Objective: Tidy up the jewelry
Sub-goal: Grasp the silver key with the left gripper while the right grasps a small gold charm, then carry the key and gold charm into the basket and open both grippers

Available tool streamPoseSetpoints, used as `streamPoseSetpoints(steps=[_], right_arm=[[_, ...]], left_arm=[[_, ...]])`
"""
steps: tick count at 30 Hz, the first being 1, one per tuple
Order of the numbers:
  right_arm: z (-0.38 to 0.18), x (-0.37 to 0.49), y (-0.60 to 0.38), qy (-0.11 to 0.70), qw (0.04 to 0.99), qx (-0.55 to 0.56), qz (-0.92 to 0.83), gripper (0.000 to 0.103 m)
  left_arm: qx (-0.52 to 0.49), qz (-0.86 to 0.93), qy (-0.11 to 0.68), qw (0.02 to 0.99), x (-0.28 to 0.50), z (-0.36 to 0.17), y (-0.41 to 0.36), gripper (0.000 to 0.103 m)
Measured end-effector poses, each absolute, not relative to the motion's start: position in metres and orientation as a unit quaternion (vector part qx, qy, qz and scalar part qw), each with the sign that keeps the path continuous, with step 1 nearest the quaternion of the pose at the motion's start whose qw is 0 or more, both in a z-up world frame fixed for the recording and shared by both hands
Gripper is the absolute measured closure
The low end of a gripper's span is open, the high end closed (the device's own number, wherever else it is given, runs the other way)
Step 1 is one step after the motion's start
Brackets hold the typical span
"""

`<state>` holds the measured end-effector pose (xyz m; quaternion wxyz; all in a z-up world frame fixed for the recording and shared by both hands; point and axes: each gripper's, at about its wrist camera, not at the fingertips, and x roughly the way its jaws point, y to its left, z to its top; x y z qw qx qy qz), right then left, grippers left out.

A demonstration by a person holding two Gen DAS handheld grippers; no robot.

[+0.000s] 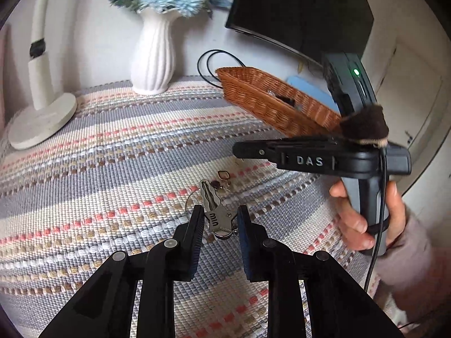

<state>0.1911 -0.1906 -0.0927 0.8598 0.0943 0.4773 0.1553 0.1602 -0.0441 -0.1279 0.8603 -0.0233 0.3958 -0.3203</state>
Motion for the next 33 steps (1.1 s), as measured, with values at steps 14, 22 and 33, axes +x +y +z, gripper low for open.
streamPoseSetpoints(steps=[14, 22, 33], right_arm=[[-0.045, 0.141, -0.242, 0.434, 0.855, 0.205, 0.194, 0.087], [0.027, 0.109, -0.285, 0.378, 0.895, 0.179, 0.158, 0.087], [0.076, 0.113, -0.371, 0.331, 0.934, 0.132, 0.027, 0.087]], left_arm=[[-0.034, -0.320, 0.395, 0.861, 0.162, -0.120, -0.042, 0.079], [0.003, -0.348, 0.346, 0.871, 0.153, -0.054, -0.070, 0.079], [0.018, -0.397, 0.300, 0.867, 0.204, 0.020, -0.157, 0.079]])
